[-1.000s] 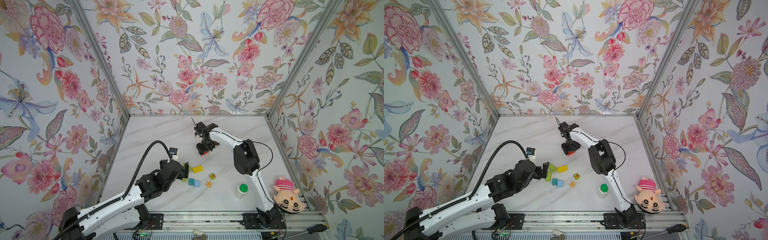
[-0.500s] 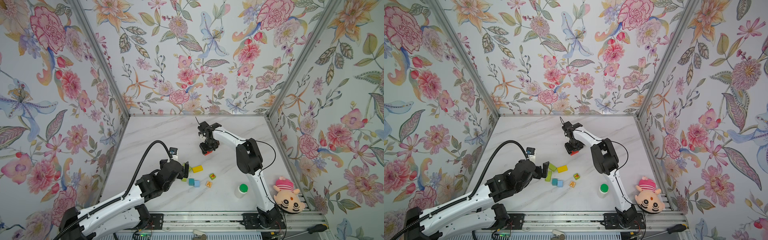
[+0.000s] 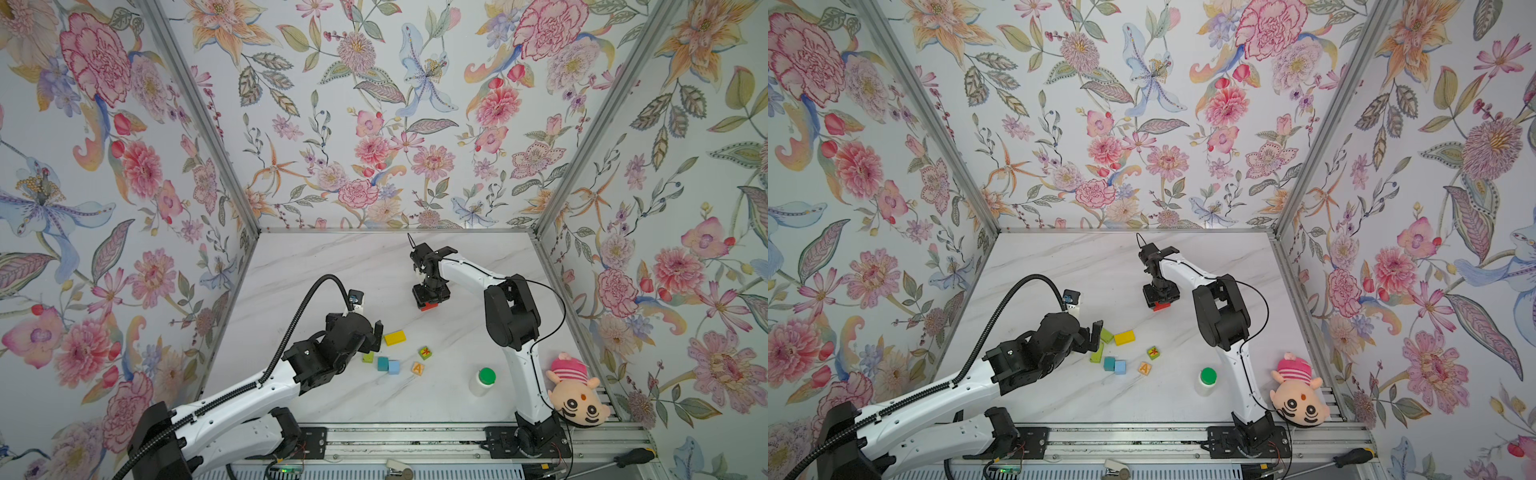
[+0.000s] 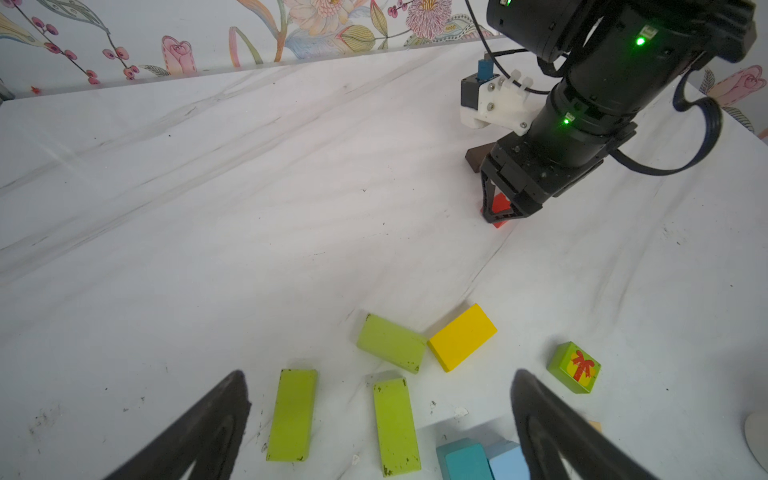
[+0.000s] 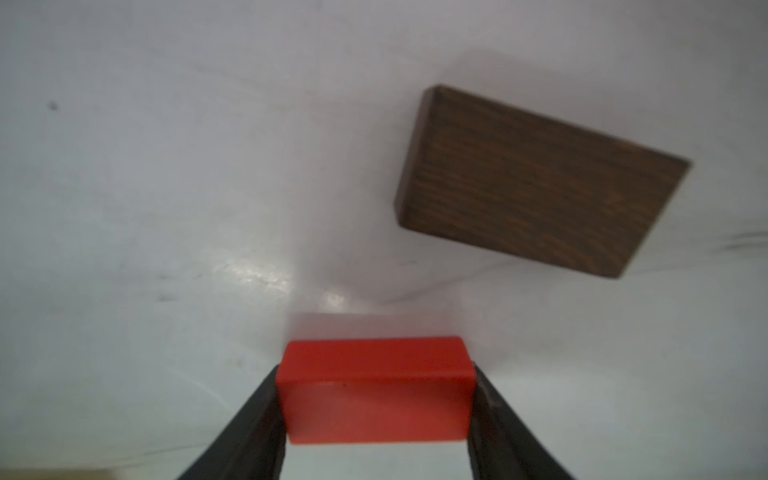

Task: Build the wood block tower
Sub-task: 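Carry the red block with the right gripper and set it against the brown block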

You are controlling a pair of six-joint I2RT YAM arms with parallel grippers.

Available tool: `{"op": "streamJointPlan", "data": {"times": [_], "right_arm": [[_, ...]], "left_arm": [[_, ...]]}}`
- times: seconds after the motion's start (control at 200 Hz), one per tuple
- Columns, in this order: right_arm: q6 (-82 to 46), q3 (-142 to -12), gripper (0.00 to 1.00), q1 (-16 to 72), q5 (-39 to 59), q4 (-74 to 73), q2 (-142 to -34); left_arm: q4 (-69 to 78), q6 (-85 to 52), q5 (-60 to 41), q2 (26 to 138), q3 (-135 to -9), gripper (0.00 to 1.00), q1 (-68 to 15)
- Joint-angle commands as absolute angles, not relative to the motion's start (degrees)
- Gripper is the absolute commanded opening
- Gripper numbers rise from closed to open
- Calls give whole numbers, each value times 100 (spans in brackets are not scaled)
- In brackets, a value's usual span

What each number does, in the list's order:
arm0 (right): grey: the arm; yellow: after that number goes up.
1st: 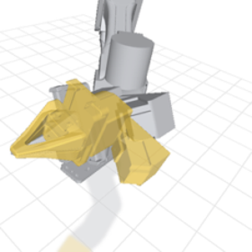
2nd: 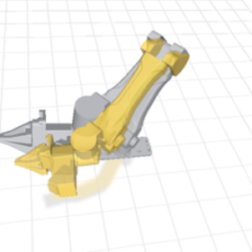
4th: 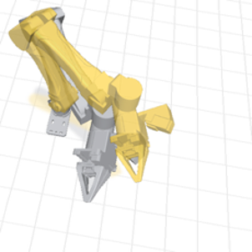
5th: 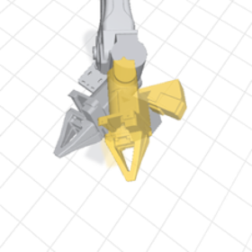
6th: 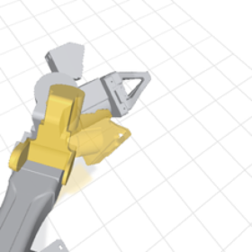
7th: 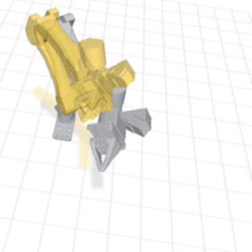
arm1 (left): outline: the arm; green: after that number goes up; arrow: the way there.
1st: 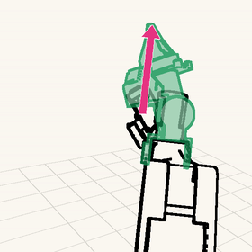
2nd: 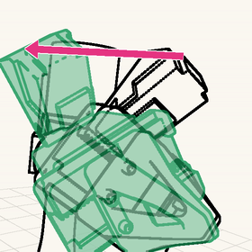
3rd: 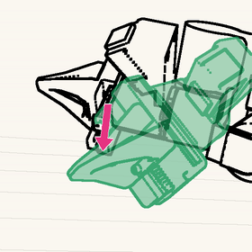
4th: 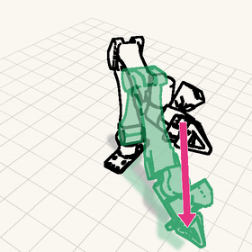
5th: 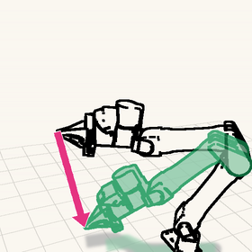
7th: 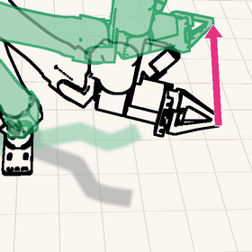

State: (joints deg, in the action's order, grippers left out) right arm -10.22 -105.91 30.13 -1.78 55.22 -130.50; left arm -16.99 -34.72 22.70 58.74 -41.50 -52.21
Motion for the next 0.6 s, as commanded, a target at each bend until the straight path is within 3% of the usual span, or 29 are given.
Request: {"op": "streamJointPlan", "data": {"times": [0.0, 0.595], "right_arm": [[-1366, -10446, 47, 2823, -267, 5521, -12983], [-1963, -11077, 48, 2739, -198, 5535, -13385]], "left_arm": [[-1514, -3163, 2124, 6018, -4437, 99, -5092], [-1303, -2722, 1718, 6547, -4829, 99, -4687]]}}
